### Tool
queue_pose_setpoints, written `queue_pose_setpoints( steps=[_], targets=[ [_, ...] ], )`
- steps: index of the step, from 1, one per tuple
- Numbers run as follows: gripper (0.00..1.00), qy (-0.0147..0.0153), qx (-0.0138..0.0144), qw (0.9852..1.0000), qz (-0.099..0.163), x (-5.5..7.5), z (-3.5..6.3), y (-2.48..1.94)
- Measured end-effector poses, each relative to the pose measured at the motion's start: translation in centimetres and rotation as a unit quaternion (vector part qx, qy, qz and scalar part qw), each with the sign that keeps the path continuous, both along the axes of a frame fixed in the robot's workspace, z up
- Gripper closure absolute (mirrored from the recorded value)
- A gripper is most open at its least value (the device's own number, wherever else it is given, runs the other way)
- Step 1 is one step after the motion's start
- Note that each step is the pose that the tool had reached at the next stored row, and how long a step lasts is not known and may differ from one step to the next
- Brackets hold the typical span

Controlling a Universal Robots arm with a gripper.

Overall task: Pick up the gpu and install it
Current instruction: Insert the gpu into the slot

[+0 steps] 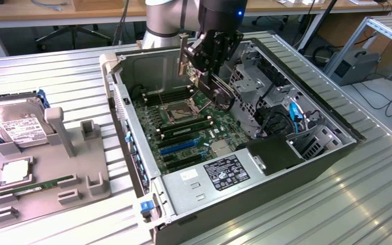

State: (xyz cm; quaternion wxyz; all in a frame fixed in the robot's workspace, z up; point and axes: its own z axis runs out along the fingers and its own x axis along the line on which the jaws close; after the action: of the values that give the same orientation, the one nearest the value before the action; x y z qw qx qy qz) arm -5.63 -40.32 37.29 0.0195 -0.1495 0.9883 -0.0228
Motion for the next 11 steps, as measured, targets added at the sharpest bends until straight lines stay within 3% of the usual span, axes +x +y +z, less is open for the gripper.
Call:
queue_pose_setpoints(
  steps=[11],
  targets=[
    [0.73,0.0,0.0,0.9999,0.015,0.01,-0.01,0.0]
  ],
)
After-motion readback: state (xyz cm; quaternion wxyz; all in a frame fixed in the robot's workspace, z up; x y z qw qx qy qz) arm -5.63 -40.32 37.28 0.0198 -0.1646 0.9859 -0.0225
